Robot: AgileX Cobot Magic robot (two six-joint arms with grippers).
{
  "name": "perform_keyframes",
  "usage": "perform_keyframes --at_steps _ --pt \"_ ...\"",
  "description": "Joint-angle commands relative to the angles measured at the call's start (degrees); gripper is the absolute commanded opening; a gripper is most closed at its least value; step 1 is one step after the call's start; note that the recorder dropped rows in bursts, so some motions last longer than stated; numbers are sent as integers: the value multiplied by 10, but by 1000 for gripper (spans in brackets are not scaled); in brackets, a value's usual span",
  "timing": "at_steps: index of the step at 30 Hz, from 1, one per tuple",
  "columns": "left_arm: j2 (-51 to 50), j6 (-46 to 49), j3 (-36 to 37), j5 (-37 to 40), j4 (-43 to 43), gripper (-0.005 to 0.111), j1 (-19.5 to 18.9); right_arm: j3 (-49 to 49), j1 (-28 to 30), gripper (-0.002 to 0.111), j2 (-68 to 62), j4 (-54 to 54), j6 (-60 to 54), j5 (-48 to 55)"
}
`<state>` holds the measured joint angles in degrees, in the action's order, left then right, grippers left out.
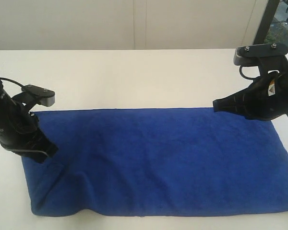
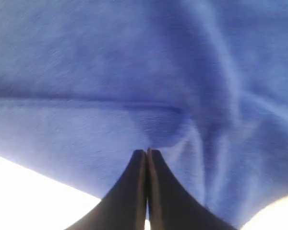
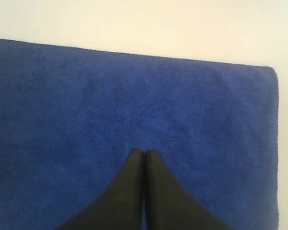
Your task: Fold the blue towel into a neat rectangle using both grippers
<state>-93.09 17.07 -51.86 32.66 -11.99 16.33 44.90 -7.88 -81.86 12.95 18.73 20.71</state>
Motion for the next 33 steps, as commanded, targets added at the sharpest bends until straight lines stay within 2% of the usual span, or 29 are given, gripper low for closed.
perform_keyframes --at_steps 1,5,7,10,17,23,26,32,33 --pt "-7 -21 5 -2 -12 23 -10 -2 3 0 0 2 -7 -5" --pt "-7 -17 5 -2 -26 43 -9 -2 3 0 0 2 -7 -5" --pt "-9 -17 5 -2 -26 47 -9 -2 3 0 0 2 -7 -5" --pt "-23 -4 5 -4 -40 47 -9 -2 3 0 0 2 -7 -6" --pt "-50 88 5 -1 -142 47 -9 -2 3 0 0 2 -7 -6" --pt "-50 88 5 1 -142 46 -9 -2 3 0 0 2 -7 -6" --pt "-50 99 5 5 -141 38 -9 -2 3 0 0 2 -7 -6" --pt "-50 118 5 17 -141 0 -9 -2 3 0 0 2 -7 -6" --pt "-50 119 5 17 -141 0 -9 -2 3 0 0 2 -7 -6"
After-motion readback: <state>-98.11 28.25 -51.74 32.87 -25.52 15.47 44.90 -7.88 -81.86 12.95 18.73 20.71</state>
